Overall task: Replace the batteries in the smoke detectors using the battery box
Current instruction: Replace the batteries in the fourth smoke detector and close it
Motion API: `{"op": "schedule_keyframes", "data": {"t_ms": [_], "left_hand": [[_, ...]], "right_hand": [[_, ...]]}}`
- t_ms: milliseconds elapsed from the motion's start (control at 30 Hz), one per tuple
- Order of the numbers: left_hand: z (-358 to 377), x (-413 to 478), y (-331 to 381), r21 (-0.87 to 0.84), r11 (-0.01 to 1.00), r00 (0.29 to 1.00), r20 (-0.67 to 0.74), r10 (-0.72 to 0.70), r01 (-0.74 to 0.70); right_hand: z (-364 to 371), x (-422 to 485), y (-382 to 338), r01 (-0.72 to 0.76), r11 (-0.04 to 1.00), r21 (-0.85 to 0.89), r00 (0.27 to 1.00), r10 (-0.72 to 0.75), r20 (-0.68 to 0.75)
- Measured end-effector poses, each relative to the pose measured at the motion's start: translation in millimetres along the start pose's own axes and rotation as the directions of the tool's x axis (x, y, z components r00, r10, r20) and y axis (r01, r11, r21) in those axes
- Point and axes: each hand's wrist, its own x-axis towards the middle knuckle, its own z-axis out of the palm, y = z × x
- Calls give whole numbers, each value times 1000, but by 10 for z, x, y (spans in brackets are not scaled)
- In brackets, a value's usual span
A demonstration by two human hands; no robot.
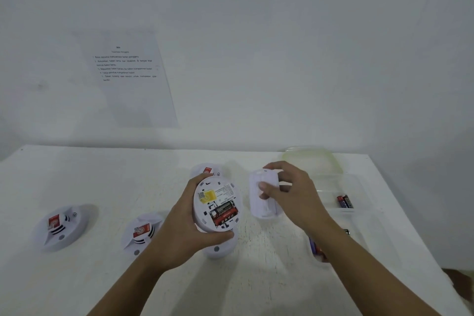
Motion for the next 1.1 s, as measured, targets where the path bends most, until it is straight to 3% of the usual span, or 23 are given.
{"op": "schedule_keyframes", "data": {"t_ms": [133, 267, 400, 567, 733, 833, 1100], "left_hand": [[75, 5, 30, -6, 1000, 1000, 5, -3, 3], [171, 16, 92, -10, 1000, 1000, -9, 4, -4], [287, 34, 130, 18, 999, 999, -30, 31, -30], [398, 61, 133, 63, 994, 994, -66, 89, -85], [410, 121, 137, 49, 996, 990, -115, 83, -78], [379, 115, 157, 131, 990, 990, -123, 71, -55], [343, 80, 153, 155, 985, 991, -98, 89, -74]], "right_hand": [[18, -65, -172, 39, 984, 171, 999, -40, 4], [96, -113, -156, 227, 973, -47, 965, -231, -121], [177, -132, -109, 351, 923, -156, 920, -371, -124], [290, -180, -57, 343, 932, -117, 936, -350, -44], [328, -232, -4, 328, 928, -175, 942, -308, 130], [297, -224, 18, 348, 912, -217, 927, -299, 228], [229, -196, -28, 361, 901, -238, 926, -316, 209]]}}
